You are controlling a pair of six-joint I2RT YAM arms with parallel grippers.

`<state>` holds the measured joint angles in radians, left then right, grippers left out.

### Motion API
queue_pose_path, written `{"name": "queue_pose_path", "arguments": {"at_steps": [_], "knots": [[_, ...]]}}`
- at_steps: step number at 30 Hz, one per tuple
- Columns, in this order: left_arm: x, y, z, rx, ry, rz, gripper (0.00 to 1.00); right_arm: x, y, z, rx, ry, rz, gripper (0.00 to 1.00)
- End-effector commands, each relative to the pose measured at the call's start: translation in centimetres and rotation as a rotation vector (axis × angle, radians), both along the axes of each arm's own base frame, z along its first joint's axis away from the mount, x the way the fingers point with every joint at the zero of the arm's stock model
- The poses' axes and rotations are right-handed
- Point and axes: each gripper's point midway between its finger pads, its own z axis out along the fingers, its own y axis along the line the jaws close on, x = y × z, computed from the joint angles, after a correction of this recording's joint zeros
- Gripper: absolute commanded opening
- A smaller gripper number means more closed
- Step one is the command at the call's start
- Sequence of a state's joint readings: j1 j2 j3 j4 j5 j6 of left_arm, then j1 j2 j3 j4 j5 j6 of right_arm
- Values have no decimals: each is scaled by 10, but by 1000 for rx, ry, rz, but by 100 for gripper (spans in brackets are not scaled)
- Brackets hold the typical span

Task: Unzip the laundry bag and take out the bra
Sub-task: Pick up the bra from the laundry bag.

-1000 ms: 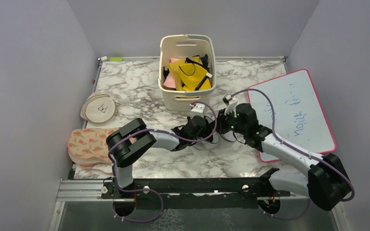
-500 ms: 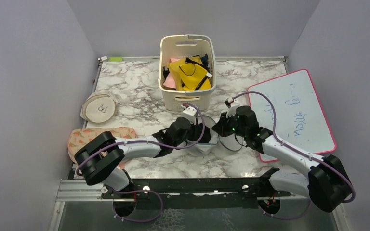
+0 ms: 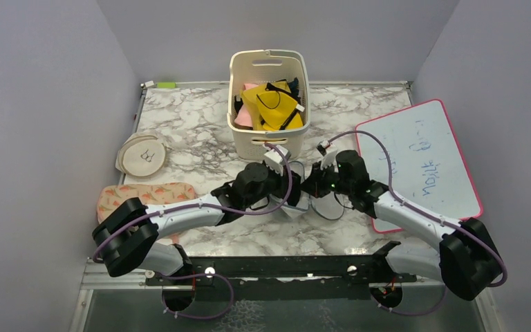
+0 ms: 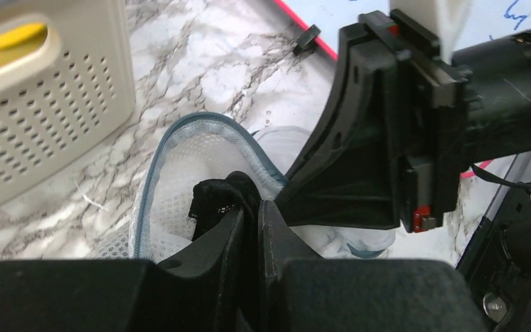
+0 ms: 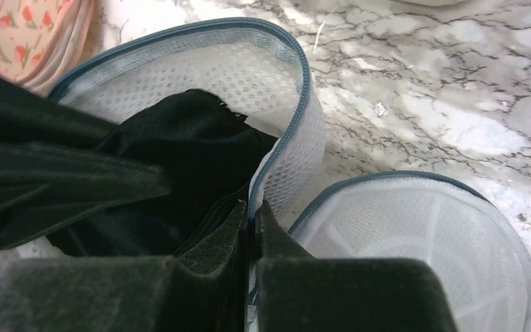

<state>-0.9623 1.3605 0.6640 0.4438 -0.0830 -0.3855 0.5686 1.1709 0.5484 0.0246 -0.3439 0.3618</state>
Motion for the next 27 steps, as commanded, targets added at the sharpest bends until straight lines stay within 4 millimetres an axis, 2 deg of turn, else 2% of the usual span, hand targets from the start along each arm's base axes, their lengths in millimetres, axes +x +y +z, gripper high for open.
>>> {"name": "queue_pose_path", "arguments": {"at_steps": [1, 4, 8, 13, 16, 18, 21, 25, 27], "knots": [[-1, -16, 31, -29, -121, -106, 0, 21, -16, 11, -56, 13, -173, 1], [-5, -12, 36, -26, -182, -135, 0, 28, -37, 8, -133, 15, -286, 1], [-13, -5, 46, -72, -223, -144, 0, 31, -46, 10, -154, -32, -316, 2], [-29, -5, 74, -249, -257, -184, 0, 31, -36, 9, -135, -34, -259, 4], [-29, -7, 74, -300, -237, -173, 0, 23, -15, 22, -71, -53, -127, 7], [-27, -12, 70, -313, -215, -172, 0, 21, -10, 30, -40, -76, -95, 8], [-28, -21, 72, -357, -196, -196, 0, 22, -4, 37, -19, -90, -75, 16], [-31, -25, 87, -445, -226, -221, 0, 21, -12, 28, -63, -49, -106, 16], [-33, -24, 90, -459, -222, -224, 0, 21, -18, 27, -66, -55, -140, 20]]}}
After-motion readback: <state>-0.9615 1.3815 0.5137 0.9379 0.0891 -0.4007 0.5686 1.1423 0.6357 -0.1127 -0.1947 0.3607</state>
